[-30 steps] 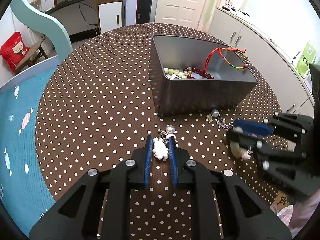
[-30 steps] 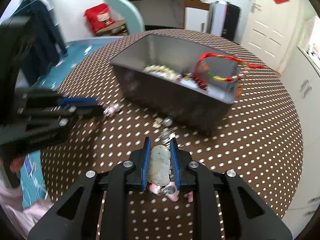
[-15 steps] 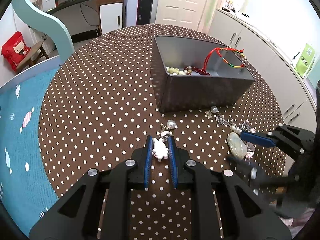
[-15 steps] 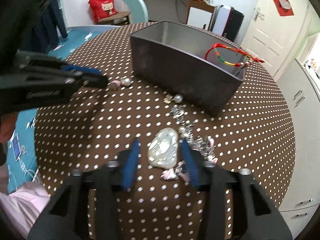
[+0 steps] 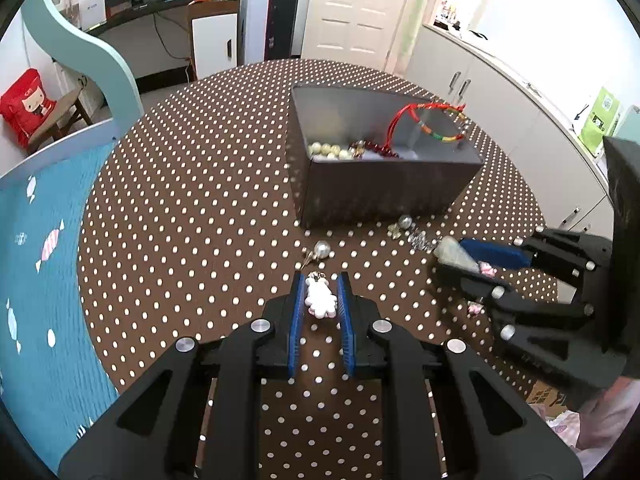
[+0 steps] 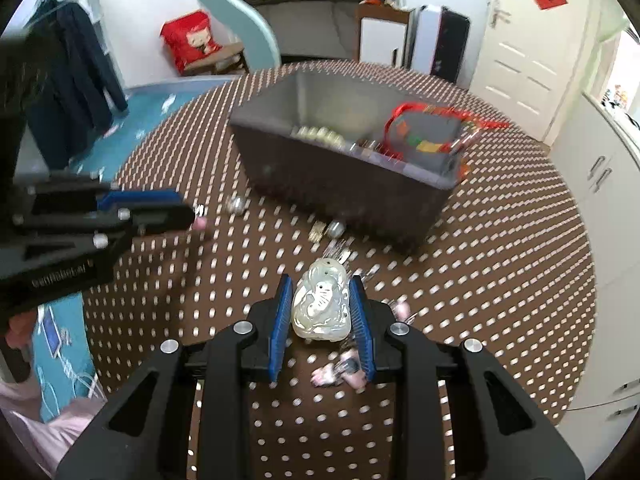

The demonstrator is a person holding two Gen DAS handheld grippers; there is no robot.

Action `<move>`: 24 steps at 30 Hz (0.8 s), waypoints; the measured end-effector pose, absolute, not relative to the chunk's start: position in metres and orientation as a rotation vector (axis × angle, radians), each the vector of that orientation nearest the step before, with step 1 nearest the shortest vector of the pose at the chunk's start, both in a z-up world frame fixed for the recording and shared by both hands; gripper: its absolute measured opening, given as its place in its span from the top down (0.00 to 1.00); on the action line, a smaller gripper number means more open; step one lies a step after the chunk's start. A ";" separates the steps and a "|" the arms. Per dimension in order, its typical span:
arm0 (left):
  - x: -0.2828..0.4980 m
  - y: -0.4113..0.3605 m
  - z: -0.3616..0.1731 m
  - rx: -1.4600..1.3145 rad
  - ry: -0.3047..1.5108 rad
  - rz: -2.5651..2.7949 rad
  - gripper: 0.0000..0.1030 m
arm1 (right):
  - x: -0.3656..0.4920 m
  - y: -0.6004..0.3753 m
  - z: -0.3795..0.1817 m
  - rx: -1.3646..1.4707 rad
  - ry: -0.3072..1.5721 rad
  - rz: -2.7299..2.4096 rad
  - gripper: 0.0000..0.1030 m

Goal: Organize jewelry
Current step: 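Carry the jade pendant and white charm into the grey box, open both tools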

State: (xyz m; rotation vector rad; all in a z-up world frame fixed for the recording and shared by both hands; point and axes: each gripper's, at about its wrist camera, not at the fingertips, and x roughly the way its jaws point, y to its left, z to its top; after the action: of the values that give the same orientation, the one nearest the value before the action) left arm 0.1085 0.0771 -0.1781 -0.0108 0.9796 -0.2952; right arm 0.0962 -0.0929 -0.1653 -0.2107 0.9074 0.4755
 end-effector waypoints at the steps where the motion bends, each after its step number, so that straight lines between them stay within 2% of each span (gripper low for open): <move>1: 0.110 0.076 -0.175 -0.008 0.975 -0.297 0.84 | 0.097 -0.095 -0.160 -0.203 0.898 0.479 0.74; 12: 0.143 0.060 -0.117 -0.008 0.856 -0.368 0.84 | 0.142 -0.121 -0.099 -0.141 0.770 0.419 0.74; 17: 0.171 0.046 -0.104 -0.006 0.838 -0.372 0.84 | 0.179 -0.110 -0.104 -0.162 0.812 0.408 0.74; 24: 0.199 0.036 -0.114 -0.004 0.884 -0.373 0.84 | 0.203 -0.089 -0.121 -0.213 0.909 0.424 0.73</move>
State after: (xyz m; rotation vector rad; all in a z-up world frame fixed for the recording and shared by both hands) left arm 0.1986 0.0363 -0.1136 -0.0037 0.8836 -0.3733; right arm 0.2028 -0.0889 -0.1207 -0.2130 0.9092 0.4237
